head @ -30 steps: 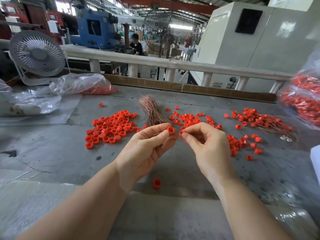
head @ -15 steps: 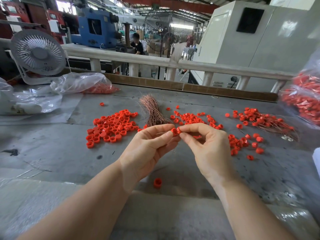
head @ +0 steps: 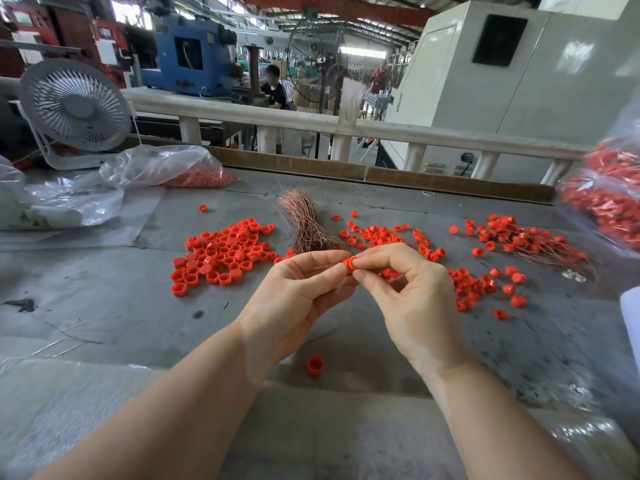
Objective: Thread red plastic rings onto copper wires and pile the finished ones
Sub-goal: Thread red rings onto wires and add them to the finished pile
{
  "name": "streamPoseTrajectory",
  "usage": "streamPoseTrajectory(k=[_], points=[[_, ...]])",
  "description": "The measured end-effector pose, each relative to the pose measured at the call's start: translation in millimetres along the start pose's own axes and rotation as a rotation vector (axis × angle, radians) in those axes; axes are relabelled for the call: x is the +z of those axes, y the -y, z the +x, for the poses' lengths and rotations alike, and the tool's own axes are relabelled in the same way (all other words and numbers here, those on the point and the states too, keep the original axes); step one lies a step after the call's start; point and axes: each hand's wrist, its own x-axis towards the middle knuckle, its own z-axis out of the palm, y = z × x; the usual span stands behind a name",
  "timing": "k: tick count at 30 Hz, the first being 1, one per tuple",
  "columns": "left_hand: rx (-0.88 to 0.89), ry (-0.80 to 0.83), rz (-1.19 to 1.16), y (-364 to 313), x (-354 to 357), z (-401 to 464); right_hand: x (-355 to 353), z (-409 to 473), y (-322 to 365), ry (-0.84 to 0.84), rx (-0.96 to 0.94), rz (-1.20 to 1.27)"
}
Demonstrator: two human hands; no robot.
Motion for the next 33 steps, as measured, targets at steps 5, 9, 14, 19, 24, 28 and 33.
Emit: streamPoseTrajectory(k=[5, 9, 14, 19, 24, 28, 33], points=[[0.043, -0.017, 0.062, 0.2, 1.5, -1.2, -0.5, -0.4, -1.4, 0.005, -0.007, -0.016], [0.085, -0.035, 0.110, 1.3, 2.3, -1.3, -0.2, 0.2, -1.7, 0.010, 0.008, -0.029], [0.115, -0.055, 0.151, 2.2, 2.3, -0.7, -1.0, 0.0, 0.1, 0.009, 0.047, -0.007], [0.148, -0.058, 0.190, 2.7, 2.5, -1.2, -2.6, 0.3, 1.7, 0.014, 0.079, 0.020], [0.121, -0.047, 0.150, 1.6, 2.3, -1.4, -0.6, -0.4, 1.2, 0.008, 0.009, -0.051], [0.112, -0.040, 0.127, 1.3, 2.2, -1.8, -0.9, -0.8, 1.3, 0.017, 0.003, -0.053], [0.167, -0.059, 0.239, 0.6, 2.4, -2.4, -0.4, -0.8, 1.0, 0.027, 0.020, -0.048]])
